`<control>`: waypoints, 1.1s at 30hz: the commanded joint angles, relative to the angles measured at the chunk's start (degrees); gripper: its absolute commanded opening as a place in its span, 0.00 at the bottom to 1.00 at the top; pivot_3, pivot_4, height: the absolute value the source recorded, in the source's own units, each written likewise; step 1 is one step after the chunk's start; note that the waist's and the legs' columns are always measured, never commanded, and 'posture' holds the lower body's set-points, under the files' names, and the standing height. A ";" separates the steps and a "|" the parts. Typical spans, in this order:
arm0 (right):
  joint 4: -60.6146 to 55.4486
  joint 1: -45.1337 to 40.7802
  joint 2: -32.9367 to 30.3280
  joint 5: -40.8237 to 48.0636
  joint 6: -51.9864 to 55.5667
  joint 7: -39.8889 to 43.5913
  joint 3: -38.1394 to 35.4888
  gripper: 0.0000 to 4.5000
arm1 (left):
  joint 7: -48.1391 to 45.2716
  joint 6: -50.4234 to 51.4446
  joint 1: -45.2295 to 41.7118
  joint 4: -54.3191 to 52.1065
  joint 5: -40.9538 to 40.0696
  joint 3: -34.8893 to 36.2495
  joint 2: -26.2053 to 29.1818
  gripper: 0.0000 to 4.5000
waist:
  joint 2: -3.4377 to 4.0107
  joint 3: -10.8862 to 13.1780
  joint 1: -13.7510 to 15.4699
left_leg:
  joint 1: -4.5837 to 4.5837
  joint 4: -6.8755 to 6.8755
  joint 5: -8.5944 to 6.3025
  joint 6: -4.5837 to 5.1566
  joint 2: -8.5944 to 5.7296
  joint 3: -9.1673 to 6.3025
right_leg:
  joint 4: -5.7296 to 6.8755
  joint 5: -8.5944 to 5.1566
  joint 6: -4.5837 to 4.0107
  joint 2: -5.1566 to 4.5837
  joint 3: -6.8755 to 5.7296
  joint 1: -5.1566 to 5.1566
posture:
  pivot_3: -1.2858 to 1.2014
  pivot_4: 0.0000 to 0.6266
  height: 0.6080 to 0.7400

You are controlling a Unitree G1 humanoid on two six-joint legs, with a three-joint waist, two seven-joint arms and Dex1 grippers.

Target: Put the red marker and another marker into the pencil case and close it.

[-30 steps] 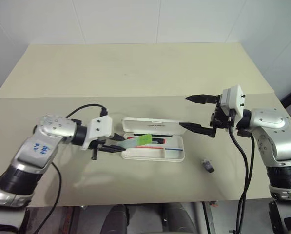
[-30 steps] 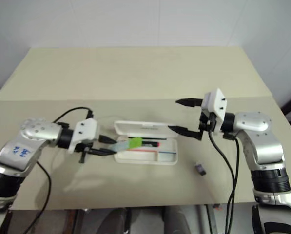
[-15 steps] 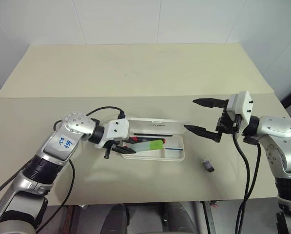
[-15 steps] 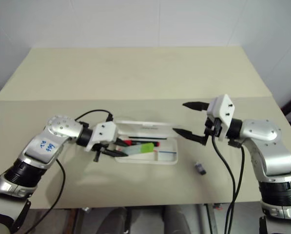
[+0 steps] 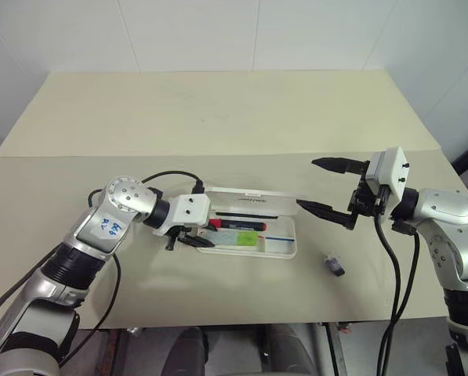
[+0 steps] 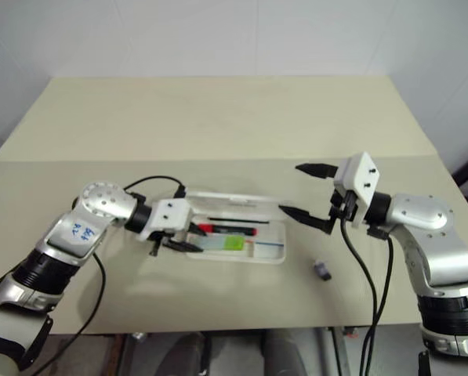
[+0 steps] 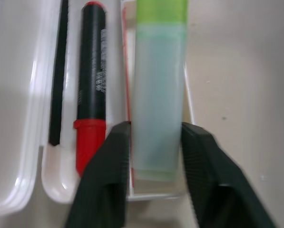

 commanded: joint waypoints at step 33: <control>-1.08 4.17 -14.42 3.55 13.44 2.20 -5.18 1.00 | -3.07 -1.81 11.57 -12.40 -18.19 15.45 -0.34 0.99 | 0.03 0.01 -0.04 | 0.00 0.01 -0.05 0.07 0.00 0.01 | -0.04 0.00 0.00 -0.05 0.01 0.02 | 0.52 0.24 1.00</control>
